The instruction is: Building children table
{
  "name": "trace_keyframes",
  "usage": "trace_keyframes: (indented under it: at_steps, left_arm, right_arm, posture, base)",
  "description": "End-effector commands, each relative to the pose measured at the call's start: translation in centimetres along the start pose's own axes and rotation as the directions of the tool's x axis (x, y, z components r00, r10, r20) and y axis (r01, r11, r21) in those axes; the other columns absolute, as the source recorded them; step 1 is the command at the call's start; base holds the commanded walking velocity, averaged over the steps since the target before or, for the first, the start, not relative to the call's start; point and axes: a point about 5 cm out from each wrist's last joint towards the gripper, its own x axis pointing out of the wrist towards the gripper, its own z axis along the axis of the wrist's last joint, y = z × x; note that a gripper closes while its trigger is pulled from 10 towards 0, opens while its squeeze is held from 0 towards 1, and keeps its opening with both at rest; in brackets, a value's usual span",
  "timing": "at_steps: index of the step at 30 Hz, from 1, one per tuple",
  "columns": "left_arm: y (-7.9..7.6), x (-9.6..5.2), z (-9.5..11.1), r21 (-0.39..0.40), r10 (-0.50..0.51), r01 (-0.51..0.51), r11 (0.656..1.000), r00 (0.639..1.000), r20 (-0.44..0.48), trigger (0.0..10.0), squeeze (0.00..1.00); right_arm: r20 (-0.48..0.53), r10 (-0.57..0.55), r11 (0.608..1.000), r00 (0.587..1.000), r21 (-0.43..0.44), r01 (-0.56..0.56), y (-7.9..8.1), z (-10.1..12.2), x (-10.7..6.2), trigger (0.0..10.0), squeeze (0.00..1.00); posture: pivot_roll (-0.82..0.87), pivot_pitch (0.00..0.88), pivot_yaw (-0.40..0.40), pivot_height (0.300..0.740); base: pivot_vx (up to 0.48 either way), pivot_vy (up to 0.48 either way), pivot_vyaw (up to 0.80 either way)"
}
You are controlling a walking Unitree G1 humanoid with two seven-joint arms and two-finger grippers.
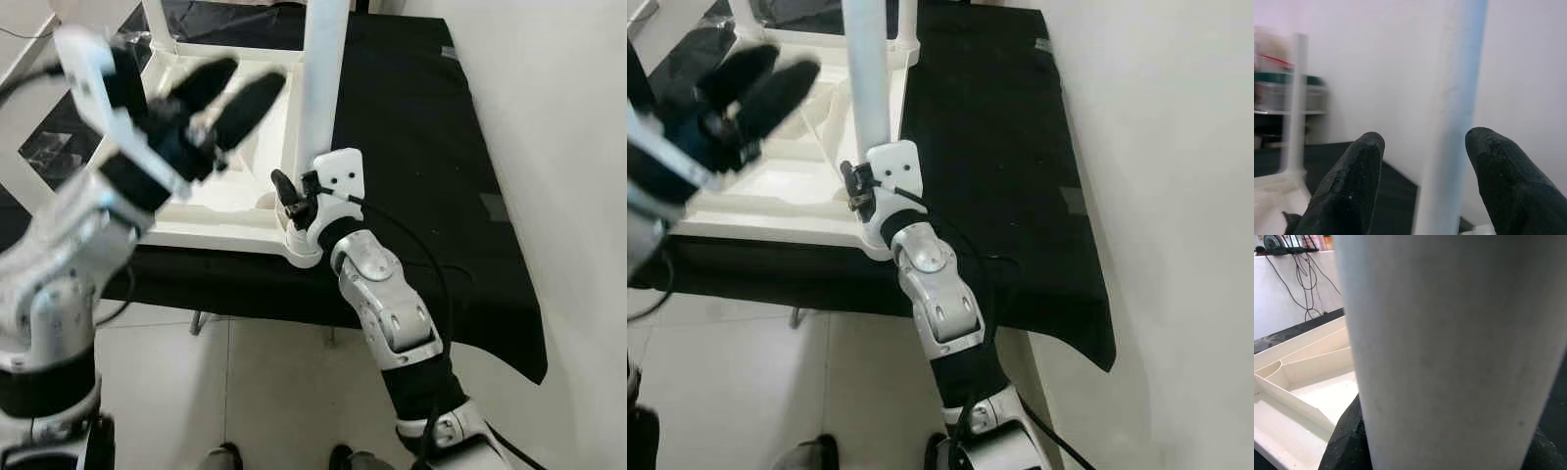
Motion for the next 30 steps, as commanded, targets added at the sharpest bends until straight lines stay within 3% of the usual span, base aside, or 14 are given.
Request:
trace_keyframes:
  at_steps: [1, 7, 14, 21, 30]
  left_arm:
    - [0.5, 1.3, -0.2, -0.061, -0.047, 0.044, 0.997, 0.998, -0.05, 10.0, 0.0]
    - [0.7, 2.6, -0.6, -0.102, -0.096, 0.086, 0.991, 0.991, -0.098, 10.0, 0.0]
    - [0.4, 4.8, -2.1, -0.153, -0.236, 0.206, 0.966, 0.948, -0.213, 10.0, 0.0]
    - [0.3, 5.8, -2.0, -0.102, -0.335, 0.319, 0.942, 0.898, -0.285, 10.0, 0.0]
    - [0.5, 6.0, -0.9, -0.047, -0.366, 0.369, 0.928, 0.881, -0.299, 10.0, 0.0]
  right_arm:
    - [-0.184, 0.034, 0.999, 0.982, 0.041, -0.027, 1.0, -4.4, -0.9, 10.0, 0.0]
    - [-0.167, 0.06, 0.998, 0.984, 0.032, -0.055, 1.5, -4.1, -0.8, 10.0, 0.0]
    - [-0.14, 0.082, 0.997, 0.987, 0.021, -0.08, 1.9, -3.6, -0.7, 10.0, 0.0]
    - [-0.137, 0.096, 0.995, 0.986, 0.02, -0.094, 2.3, -3.6, -0.7, 10.0, 0.0]
    - [-0.137, 0.108, 0.994, 0.985, 0.021, -0.107, 2.4, -3.6, -0.6, 10.0, 0.0]
  posture:
    - [0.07, 0.252, -0.027, 0.74]
    - [0.07, 0.253, -0.02, 0.74]
    - [0.07, 0.257, -0.013, 0.74]
    - [0.07, 0.261, -0.006, 0.74]
    - [0.07, 0.262, -0.01, 0.74]
  base:
    - [0.0, 0.0, 0.0]
    - [0.0, 0.0, 0.0]
    - [0.0, 0.0, 0.0]
    - [0.0, 0.0, 0.0]
    - [0.0, 0.0, 0.0]
